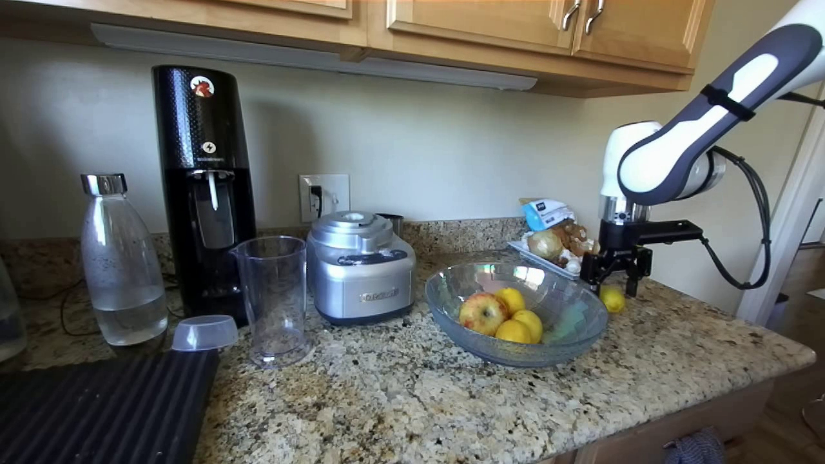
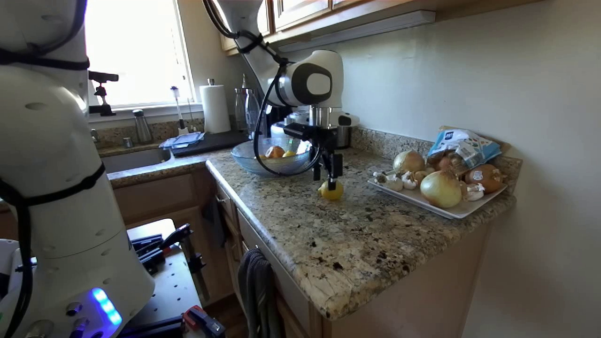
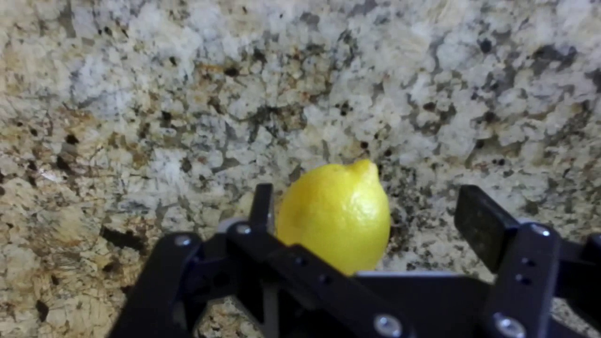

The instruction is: Take the lemons and apple out of the glass bowl and place them on the countertop

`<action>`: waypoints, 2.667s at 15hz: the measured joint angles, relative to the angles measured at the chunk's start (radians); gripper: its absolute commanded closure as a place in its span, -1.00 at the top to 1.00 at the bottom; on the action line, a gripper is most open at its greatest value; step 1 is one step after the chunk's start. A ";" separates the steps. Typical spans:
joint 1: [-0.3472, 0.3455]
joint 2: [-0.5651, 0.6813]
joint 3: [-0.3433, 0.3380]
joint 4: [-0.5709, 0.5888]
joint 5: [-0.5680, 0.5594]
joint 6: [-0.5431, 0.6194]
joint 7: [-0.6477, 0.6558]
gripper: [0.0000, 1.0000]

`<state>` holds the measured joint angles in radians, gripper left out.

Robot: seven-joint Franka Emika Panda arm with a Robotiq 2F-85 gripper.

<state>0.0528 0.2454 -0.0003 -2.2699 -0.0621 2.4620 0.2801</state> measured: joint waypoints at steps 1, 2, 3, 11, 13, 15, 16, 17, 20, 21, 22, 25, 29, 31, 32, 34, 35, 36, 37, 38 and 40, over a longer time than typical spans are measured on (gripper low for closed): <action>0.003 -0.023 0.005 -0.003 0.000 -0.023 0.000 1.00; 0.007 -0.049 0.011 -0.005 0.000 -0.051 0.000 1.00; 0.011 -0.078 0.016 -0.007 0.000 -0.085 0.000 1.00; 0.067 -0.292 0.124 -0.009 0.001 -0.269 -0.002 1.00; 0.095 -0.312 0.161 -0.008 0.019 -0.274 -0.006 1.00; 0.124 -0.310 0.197 -0.006 0.031 -0.269 -0.004 1.00; 0.136 -0.306 0.216 -0.006 0.031 -0.265 -0.002 1.00; 0.148 -0.297 0.234 -0.005 0.031 -0.260 0.002 1.00; 0.183 -0.247 0.279 0.003 0.031 -0.215 0.021 1.00; 0.193 -0.226 0.289 0.008 0.031 -0.196 0.035 1.00; 0.202 -0.204 0.298 0.015 0.031 -0.178 0.056 1.00; 0.231 -0.135 0.310 0.043 0.033 -0.132 0.136 1.00; 0.251 -0.070 0.310 0.080 0.057 -0.121 0.185 1.00; 0.251 -0.065 0.309 0.086 0.058 -0.121 0.190 1.00; 0.251 -0.065 0.309 0.087 0.059 -0.121 0.191 1.00; 0.251 -0.062 0.308 0.088 0.059 -0.121 0.192 1.00; 0.252 -0.059 0.306 0.090 0.064 -0.120 0.211 1.00; 0.253 -0.054 0.304 0.091 0.069 -0.111 0.249 1.00; 0.256 -0.049 0.302 0.091 0.071 -0.094 0.295 1.00; 0.259 -0.044 0.298 0.091 0.075 -0.074 0.341 1.00; 0.265 -0.032 0.292 0.091 0.076 -0.029 0.434 1.00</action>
<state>0.3177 0.2132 0.2916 -2.1792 0.0144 2.4335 0.7143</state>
